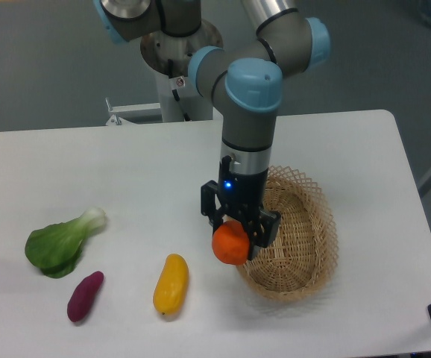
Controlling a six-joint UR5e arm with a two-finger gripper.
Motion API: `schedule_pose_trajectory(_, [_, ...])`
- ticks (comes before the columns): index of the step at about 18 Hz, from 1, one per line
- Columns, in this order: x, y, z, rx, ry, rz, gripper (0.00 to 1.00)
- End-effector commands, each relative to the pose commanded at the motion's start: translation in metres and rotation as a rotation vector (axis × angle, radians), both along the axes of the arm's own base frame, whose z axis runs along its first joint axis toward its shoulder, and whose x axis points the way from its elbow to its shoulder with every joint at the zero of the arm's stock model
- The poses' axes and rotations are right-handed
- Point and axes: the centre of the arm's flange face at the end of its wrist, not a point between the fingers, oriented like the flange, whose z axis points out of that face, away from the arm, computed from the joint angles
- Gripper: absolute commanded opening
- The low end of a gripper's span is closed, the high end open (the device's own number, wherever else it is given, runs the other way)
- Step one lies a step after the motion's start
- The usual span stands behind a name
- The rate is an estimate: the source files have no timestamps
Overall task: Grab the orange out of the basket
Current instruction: 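Lift the grasped orange up out of the basket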
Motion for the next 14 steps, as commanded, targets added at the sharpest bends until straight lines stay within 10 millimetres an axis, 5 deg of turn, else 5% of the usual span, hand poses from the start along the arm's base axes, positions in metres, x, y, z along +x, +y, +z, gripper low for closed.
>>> schedule_pose_trajectory(14, [0.0036,-0.0023,0.0041,0.001,0.007,-0.003,0.78])
